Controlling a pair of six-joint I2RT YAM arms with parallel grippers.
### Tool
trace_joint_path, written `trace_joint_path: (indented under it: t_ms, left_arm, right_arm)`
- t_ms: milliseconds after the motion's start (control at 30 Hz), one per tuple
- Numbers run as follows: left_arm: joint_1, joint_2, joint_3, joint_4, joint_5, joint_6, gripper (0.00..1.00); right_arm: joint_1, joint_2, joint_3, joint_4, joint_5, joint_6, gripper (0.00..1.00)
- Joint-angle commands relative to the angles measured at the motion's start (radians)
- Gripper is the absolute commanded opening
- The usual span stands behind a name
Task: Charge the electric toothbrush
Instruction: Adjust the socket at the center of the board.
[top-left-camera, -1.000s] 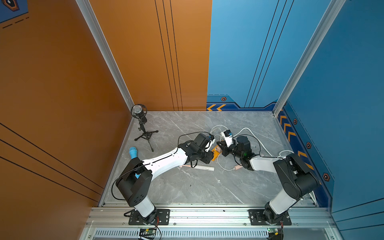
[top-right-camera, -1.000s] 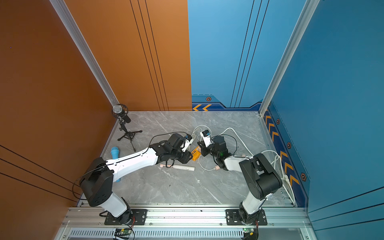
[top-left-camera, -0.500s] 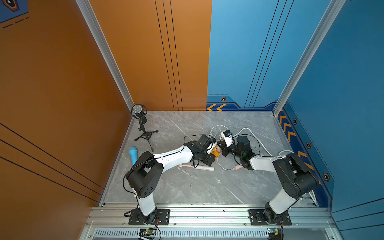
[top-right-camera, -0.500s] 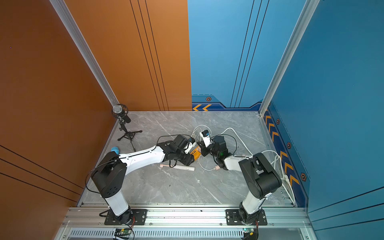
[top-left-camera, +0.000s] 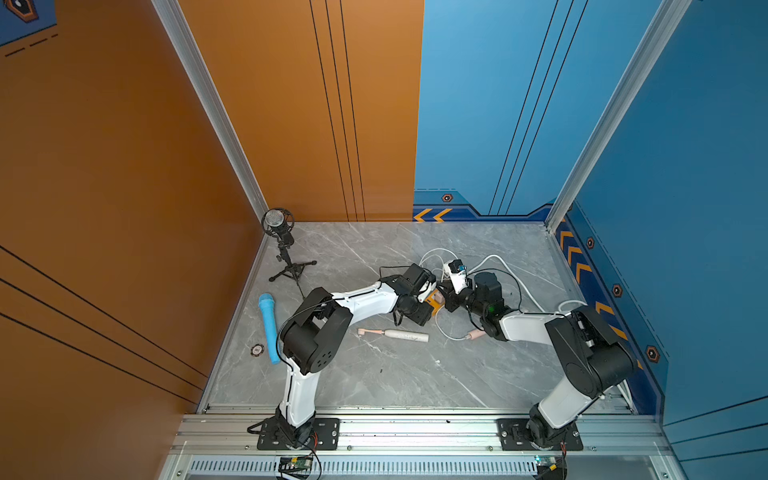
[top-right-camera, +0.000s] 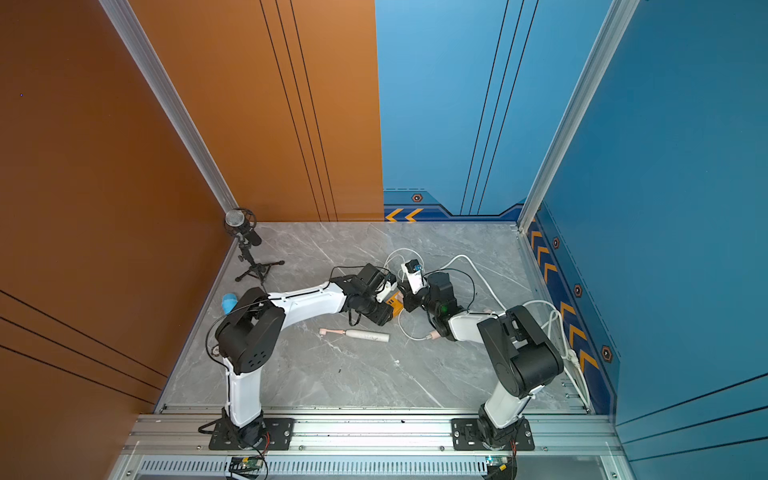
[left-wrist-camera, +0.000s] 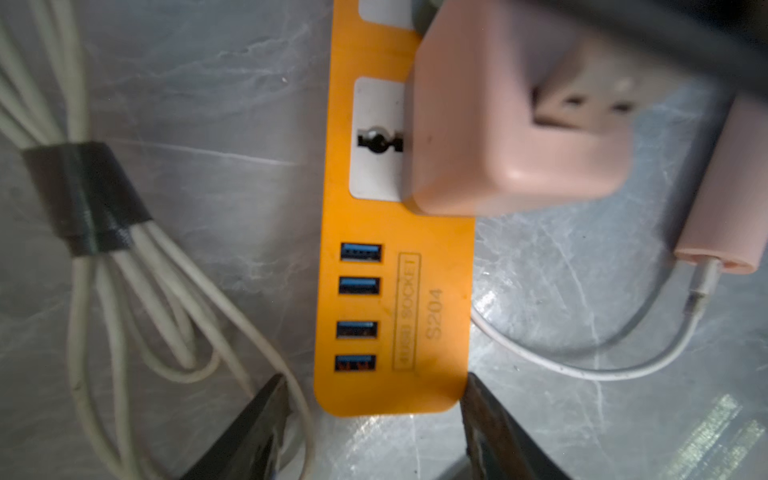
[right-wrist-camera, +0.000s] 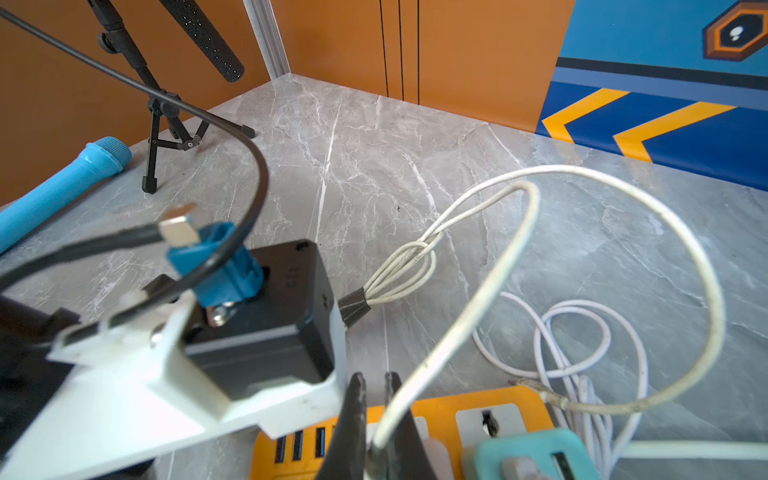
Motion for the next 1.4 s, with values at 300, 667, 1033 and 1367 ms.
trace_joint_path:
  t_ms: [300, 667, 1033, 1367]
  left_arm:
    - [0.033, 0.078, 0.081, -0.001, 0.050, 0.110, 0.71]
    - [0.038, 0.127, 0.171, 0.002, 0.125, 0.178, 0.79]
    - [0.037, 0.088, 0.120, 0.043, 0.132, 0.190, 0.72]
    - [0.043, 0.047, 0.025, 0.224, 0.114, 0.160, 0.71]
  right_arm:
    - [0.006, 0.026, -0.039, 0.014, 0.003, -0.002, 0.00]
    - [0.003, 0.043, -0.038, 0.019, 0.005, 0.019, 0.00]
    - [-0.036, 0.041, -0.035, 0.053, 0.004, 0.095, 0.00]
    - [-0.063, 0.034, -0.031, 0.019, -0.033, 0.075, 0.00]
